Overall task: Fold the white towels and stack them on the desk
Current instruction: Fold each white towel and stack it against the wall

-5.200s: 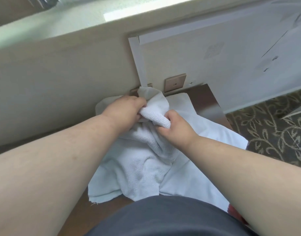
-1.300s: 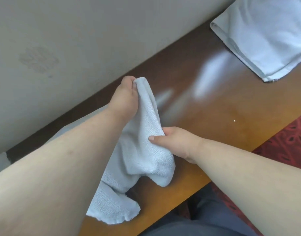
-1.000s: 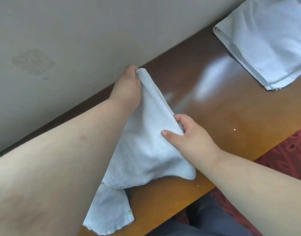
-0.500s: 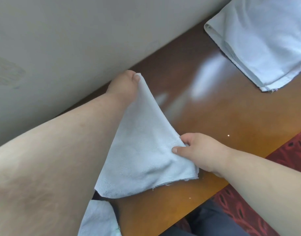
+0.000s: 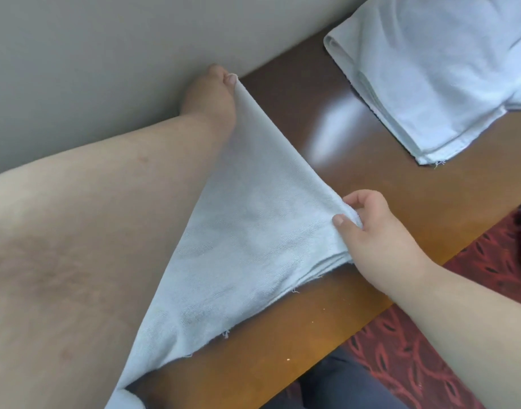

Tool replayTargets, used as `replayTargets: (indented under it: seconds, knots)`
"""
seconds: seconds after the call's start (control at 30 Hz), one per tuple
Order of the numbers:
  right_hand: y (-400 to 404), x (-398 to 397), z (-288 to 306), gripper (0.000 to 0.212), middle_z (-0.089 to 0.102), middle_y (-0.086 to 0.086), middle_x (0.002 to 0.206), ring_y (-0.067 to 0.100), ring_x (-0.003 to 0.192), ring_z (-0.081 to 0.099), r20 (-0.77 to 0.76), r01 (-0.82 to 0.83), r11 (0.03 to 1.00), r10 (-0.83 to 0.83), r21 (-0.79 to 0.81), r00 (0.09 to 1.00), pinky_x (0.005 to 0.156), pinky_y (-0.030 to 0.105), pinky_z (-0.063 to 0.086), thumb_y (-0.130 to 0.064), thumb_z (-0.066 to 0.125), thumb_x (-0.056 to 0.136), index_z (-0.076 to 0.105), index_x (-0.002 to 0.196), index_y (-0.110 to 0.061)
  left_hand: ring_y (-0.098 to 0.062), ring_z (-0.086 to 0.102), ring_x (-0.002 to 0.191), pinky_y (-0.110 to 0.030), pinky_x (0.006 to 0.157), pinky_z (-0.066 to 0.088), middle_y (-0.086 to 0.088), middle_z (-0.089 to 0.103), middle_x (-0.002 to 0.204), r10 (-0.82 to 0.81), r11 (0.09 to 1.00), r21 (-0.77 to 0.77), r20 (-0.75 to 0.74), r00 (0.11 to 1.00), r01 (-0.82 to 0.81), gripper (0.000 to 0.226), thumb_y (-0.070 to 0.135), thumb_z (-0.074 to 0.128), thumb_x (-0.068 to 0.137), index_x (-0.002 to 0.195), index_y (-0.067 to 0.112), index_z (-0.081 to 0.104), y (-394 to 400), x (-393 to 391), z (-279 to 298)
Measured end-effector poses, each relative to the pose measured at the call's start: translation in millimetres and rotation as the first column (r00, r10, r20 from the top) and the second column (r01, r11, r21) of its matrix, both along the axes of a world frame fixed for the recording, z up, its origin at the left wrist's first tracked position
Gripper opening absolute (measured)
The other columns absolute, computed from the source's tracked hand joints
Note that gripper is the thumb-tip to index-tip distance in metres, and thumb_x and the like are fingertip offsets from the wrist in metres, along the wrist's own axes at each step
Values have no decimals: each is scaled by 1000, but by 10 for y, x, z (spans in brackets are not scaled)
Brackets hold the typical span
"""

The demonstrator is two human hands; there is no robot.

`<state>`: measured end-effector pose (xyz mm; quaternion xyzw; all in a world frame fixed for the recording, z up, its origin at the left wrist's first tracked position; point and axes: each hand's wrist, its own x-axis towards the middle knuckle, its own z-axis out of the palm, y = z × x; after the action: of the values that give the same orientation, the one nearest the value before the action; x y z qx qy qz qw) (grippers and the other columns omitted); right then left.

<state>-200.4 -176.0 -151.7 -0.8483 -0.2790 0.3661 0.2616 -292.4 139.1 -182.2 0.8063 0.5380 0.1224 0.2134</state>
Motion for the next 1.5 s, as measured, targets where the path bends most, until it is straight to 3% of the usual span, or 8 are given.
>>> replayTargets:
  seconds: [0.27,0.4,0.63,0.83,1.07,1.2,1.3,1.5]
  knots:
    - [10,255,-92,45,53,-10,118,13,102,57,197,-85,990,105,-110,975,78,30,46,-25,63,88,38,124,-37,-33,48,120,-38,100,37,-11,55,131,-99,992,59,-155,983,110,40,41,43,99,131,18,49,-131,341,-82]
    - [255,56,15,76,31,0,152,21,140,22,427,-284,957,280,-56,860,114,38,19,-9,57,74,34,144,-29,-29,43,126,-38,104,31,-7,47,139,-108,974,193,-86,990,123,46,37,45,96,140,23,44,-616,60,53]
    - [675,-326,-239,59,12,-1,164,16,151,0,461,-749,636,729,-186,506,122,38,-1,-22,41,96,27,153,-25,-28,17,146,-52,117,1,-5,25,157,44,999,-17,-232,972,-49,54,41,38,98,149,29,28,-1867,-1080,224]
    - [1006,-864,-84,33,41,6,147,21,137,25,496,-626,779,542,6,679,114,37,15,-17,49,88,60,120,-18,-28,19,141,-55,114,-6,-3,32,149,105,985,-71,-492,864,-160,53,57,31,96,141,30,36,-2028,-1870,359]
    - [1514,-2319,133,43,40,3,151,22,141,31,400,-911,411,828,41,392,116,38,24,-27,47,98,49,140,-19,-23,46,124,-44,110,25,2,53,133,431,901,106,-105,896,-420,40,45,37,97,132,32,52,-2205,-2932,706]
    - [1722,-2953,263,37,48,4,139,27,129,42,427,-904,427,819,-8,383,107,40,37,-31,50,94,58,128,-19,-26,41,128,-41,104,34,-3,46,140,778,626,-150,50,626,-765,56,51,47,92,142,26,40,-2161,-3852,582]
    - [1946,-3527,374,43,49,2,141,24,131,40,496,-966,255,834,41,241,109,37,34,-24,50,90,55,133,-22,-26,52,119,-31,85,41,-3,50,135,903,362,-501,-22,430,-786,80,62,64,79,141,18,38,-2047,-4238,325]
    - [2408,-4235,417,74,49,0,143,21,126,50,233,-957,24,971,-290,-47,92,25,40,-34,64,82,33,149,-28,-2,54,58,-18,42,34,9,55,75,824,565,-401,223,521,-721,23,47,62,80,84,27,49,-1820,-4392,127]
